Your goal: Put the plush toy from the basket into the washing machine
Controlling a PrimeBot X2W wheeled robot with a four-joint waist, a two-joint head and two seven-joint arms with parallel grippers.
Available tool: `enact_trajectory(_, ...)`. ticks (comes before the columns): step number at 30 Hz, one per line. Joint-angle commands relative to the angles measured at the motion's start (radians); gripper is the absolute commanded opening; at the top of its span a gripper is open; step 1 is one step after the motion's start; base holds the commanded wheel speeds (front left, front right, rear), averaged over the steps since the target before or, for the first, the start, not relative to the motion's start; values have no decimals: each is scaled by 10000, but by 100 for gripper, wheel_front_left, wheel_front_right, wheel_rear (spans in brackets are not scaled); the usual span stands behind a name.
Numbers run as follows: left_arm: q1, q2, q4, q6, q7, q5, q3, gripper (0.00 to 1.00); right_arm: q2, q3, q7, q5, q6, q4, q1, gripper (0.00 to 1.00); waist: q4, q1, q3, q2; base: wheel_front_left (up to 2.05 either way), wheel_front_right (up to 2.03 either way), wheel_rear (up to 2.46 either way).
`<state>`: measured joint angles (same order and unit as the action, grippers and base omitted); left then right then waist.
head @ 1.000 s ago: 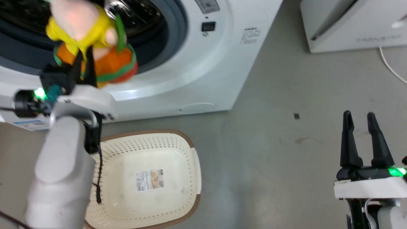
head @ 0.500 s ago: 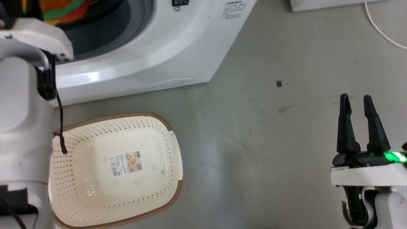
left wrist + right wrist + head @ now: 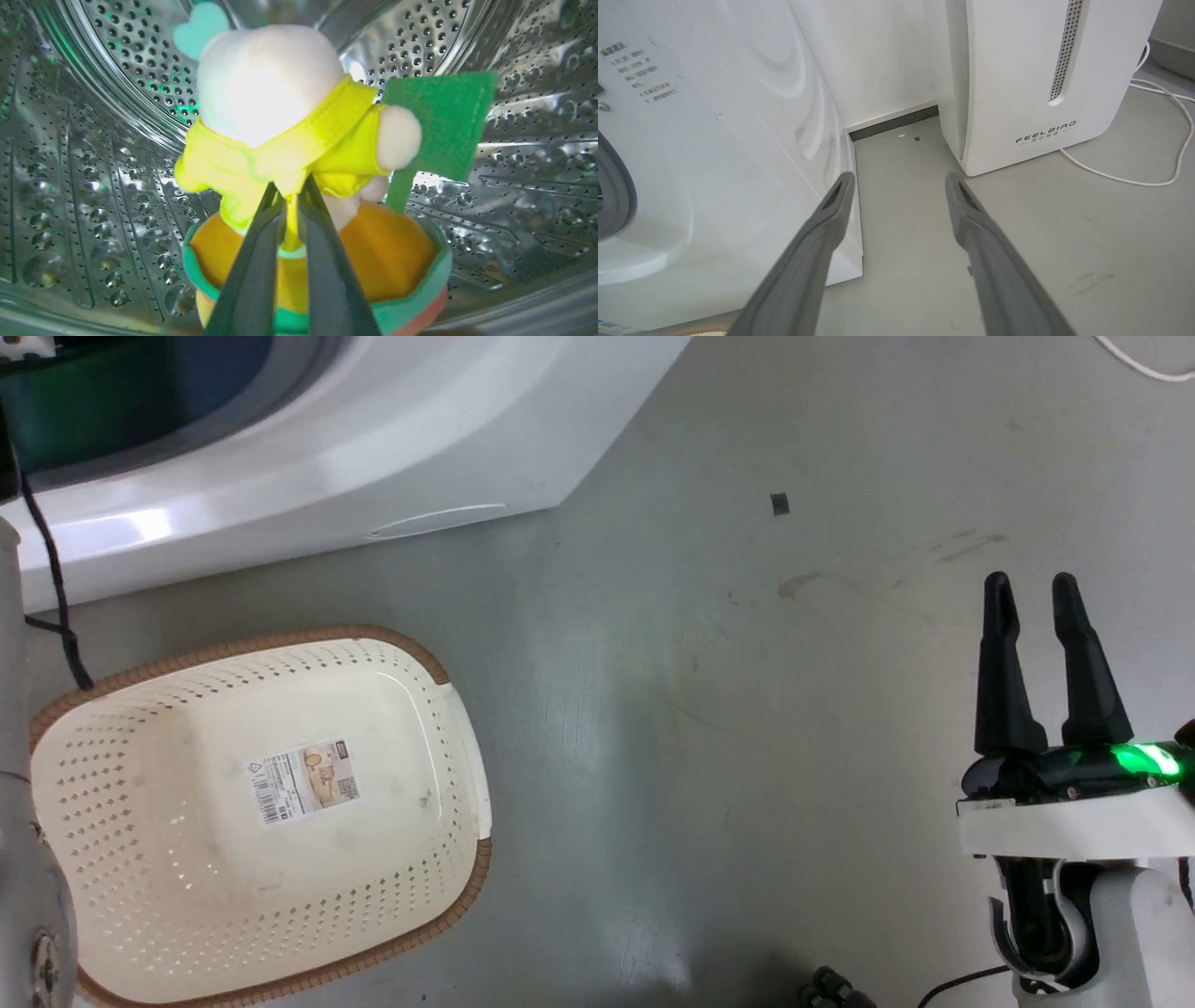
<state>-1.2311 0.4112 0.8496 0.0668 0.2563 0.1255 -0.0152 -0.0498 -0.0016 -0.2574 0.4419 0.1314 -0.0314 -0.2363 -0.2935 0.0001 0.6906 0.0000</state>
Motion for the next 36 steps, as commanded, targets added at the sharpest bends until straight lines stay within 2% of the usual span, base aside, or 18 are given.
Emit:
enact_trajectory(1,-190,83,3,-35,55,12,24,0,-4,16,-44,60,-7,-58,-151,100,-47,-1,79,0,0,0,0)
enact_trajectory(4,-409,172,194,-29,55,-4,23,0,-4,61,-44,73,-7,-72,-190,100,-66,-1,186,0,0,0,0)
enact_trajectory(5,-461,180,231,-27,55,-3,24,15,-4,66,-44,74,-7,-75,-205,100,-66,-1,211,0,0,0,0)
enact_trajectory(6,-501,205,217,6,55,-61,-11,100,-4,65,-44,74,-7,-76,-218,100,-60,-1,233,0,0,0,0)
enact_trajectory(15,-395,58,596,-80,55,-41,-100,100,-4,168,-44,-11,-7,-23,-207,100,98,-1,-8,0,0,0,0)
enact_trajectory(24,630,-171,680,-283,55,-73,-257,100,-4,218,-44,-124,-7,54,-31,100,267,-1,-768,0,0,0,0)
enact_trajectory(30,1989,-578,-114,-277,55,22,-161,100,-4,258,-44,-463,-7,50,276,100,589,-1,-1634,0,0,0,0)
enact_trajectory(36,3534,-1034,-1197,-244,55,26,-48,100,-4,369,-44,-1293,-7,-59,664,100,1003,-1,-2583,0,0,0,0)
